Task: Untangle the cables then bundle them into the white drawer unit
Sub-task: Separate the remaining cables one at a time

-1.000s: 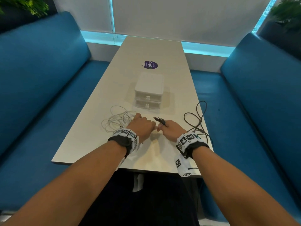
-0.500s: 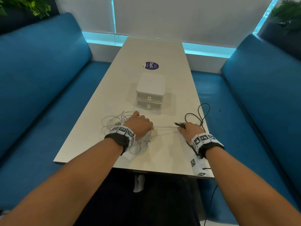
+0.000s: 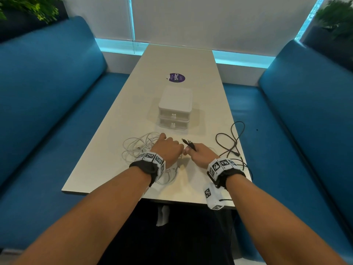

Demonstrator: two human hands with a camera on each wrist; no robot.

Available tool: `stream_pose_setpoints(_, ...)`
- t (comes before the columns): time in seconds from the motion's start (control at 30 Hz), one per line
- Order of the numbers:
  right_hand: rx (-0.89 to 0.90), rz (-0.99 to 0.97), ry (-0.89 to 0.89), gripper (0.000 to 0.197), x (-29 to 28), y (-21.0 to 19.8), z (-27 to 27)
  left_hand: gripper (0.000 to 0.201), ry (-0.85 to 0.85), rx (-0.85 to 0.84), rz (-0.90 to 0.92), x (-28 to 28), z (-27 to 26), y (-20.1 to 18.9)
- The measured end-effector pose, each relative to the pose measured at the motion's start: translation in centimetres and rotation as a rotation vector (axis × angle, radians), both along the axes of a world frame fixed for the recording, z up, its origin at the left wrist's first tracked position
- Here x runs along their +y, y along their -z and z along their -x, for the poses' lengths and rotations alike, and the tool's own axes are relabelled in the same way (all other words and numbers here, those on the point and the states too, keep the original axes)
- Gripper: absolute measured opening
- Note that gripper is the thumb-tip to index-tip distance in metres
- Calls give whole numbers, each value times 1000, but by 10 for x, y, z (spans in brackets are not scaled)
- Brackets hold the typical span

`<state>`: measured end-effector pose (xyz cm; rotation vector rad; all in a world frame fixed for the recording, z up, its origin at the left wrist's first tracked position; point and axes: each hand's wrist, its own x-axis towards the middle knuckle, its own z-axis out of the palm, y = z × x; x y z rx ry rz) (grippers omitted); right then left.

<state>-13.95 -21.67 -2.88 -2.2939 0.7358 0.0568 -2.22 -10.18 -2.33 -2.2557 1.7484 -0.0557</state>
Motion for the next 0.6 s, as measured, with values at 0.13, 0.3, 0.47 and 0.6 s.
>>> stream_pose_setpoints(0.13,58,14,16,22,-6,1,7,20,12,-1,-30,-2,-6,2)
stream_pose_setpoints(0.3,101,141,225,23,-37,4,22,27,-3,-33,-39,8,-27,-2)
stream_pose_setpoints(0.47,191,273,282,30,-54,8,34,35,-24,-43,-17,19,-31,3)
stream_pose_setpoints(0.6,83,302,288,33,-35,5,23,36,-62,-13,-2,14,-20,5)
